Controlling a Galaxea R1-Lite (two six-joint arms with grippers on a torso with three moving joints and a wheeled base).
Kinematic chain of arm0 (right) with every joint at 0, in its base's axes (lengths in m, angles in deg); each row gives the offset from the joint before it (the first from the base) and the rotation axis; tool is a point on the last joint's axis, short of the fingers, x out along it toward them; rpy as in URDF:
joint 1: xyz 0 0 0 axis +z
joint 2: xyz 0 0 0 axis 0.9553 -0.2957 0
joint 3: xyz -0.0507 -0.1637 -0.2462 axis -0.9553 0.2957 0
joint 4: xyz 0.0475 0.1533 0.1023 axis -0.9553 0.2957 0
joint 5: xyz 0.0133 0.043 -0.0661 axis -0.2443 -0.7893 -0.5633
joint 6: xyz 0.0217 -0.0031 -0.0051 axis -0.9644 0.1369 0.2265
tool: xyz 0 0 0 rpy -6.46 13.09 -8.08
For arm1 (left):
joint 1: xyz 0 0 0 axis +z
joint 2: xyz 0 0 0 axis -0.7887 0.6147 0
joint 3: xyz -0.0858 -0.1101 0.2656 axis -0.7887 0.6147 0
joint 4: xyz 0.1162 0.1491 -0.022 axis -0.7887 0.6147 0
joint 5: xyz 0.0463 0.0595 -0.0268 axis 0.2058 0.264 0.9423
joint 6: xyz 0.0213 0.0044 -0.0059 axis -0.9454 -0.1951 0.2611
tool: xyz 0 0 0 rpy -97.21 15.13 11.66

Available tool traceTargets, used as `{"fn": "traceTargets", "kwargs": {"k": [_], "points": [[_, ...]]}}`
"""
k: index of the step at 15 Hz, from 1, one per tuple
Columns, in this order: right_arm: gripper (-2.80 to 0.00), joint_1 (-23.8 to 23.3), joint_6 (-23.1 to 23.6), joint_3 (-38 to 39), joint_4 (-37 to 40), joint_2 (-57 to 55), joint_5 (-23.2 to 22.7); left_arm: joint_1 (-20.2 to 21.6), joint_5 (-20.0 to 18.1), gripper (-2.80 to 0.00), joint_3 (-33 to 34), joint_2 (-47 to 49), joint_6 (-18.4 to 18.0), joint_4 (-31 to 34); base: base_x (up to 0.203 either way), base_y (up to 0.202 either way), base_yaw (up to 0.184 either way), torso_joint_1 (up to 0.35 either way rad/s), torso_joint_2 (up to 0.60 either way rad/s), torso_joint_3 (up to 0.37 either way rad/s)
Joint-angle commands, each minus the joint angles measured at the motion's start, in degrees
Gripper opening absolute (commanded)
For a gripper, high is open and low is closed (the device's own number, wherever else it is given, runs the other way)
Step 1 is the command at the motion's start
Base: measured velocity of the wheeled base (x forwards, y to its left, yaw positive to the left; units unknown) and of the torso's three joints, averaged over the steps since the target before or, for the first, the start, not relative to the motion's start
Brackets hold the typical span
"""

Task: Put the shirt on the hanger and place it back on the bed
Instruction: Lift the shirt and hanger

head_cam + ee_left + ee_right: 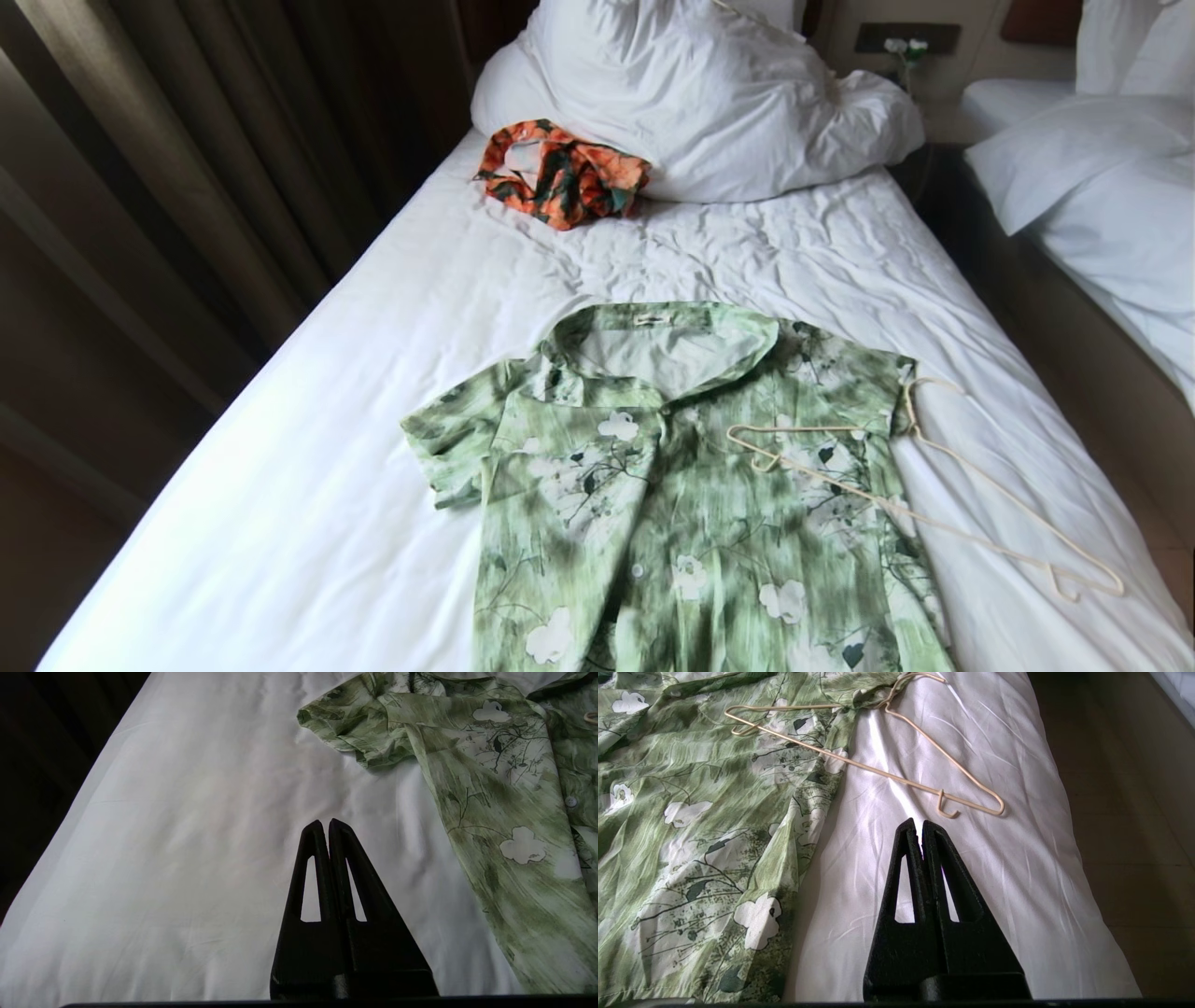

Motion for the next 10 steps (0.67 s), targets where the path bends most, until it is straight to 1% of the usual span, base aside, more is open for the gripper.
{"fn": "traceTargets", "kwargs": {"k": [1, 7, 10], "points": [[-2.8, 0.0, 0.0, 0.0, 0.0, 0.06, 0.0, 0.0, 0.01, -2.8, 0.0, -0.1, -0.03, 0.02, 0.0, 0.0, 0.0, 0.0, 0.0, 0.0], [-2.8, 0.0, 0.37, -0.11, 0.0, 0.06, 0.09, 0.0, 0.01, -2.8, 0.0, -0.1, -0.03, 0.02, 0.0, 0.0, 0.0, 0.0, 0.0, 0.0], [-2.8, 0.0, 0.35, -4.06, 0.72, -1.07, -0.25, 0.0, 0.01, -2.8, 0.0, -0.1, -0.03, 0.02, 0.0, 0.0, 0.0, 0.0, 0.0, 0.0]]}}
